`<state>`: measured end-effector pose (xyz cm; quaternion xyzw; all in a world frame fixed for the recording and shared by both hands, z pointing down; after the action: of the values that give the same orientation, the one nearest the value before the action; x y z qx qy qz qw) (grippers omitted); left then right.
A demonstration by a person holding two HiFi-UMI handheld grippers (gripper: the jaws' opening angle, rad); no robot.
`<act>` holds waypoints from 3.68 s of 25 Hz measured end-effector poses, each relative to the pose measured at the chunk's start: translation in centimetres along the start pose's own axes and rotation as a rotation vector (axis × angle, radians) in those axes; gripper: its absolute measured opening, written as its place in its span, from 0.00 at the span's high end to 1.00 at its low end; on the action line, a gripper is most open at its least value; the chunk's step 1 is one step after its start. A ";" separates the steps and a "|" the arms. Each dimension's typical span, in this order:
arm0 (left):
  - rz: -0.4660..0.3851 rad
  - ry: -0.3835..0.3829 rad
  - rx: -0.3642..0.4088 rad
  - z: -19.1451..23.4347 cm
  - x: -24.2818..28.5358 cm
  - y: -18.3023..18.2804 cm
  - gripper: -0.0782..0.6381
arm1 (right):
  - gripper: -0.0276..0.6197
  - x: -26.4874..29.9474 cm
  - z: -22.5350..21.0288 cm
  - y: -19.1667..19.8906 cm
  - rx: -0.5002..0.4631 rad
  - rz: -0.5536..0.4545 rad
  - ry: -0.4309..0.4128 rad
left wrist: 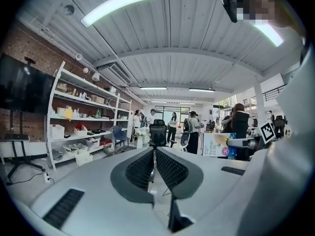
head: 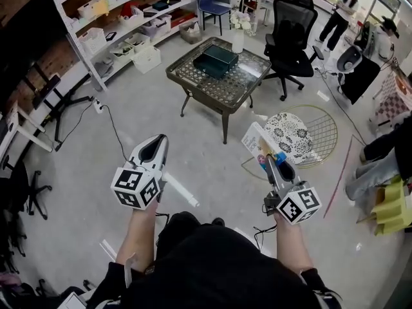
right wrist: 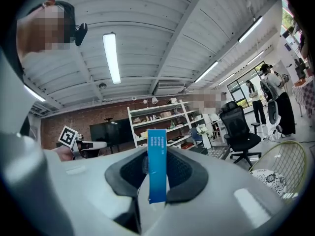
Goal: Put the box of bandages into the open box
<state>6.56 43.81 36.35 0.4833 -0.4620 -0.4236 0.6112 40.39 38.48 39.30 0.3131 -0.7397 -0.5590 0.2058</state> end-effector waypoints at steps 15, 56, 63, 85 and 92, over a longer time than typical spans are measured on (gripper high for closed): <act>0.093 -0.025 -0.106 6.7 5.7 3.5 0.86 | 0.82 8.4 -2.2 3.1 0.051 0.099 -0.038; 0.143 -0.112 -0.126 34.8 38.5 -3.5 0.86 | 0.82 56.7 -18.2 3.0 0.163 0.192 -0.132; 0.124 -0.055 -0.079 36.2 47.8 -7.5 0.86 | 0.82 64.0 -24.2 0.7 0.157 0.183 -0.120; 0.238 0.268 -0.038 44.6 61.0 -4.7 0.86 | 0.82 69.8 -22.8 5.9 0.253 0.238 0.205; 0.274 0.353 -0.034 44.1 64.0 -4.2 0.86 | 0.81 69.1 -24.4 7.8 0.298 0.259 0.292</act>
<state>-22.99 -27.40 46.80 0.4723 -0.4018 -0.2533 0.7425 4.82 -25.07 50.69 0.3199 -0.8103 -0.3615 0.3323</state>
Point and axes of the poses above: the fingertips, and each gripper's own axes: x forward along the fingers, z to its left, y out of its underside, the point moved 4 cm from there along -x, backward along the fingers, and after that the axes turned 1 degree about -x, right-handed, at the moved point
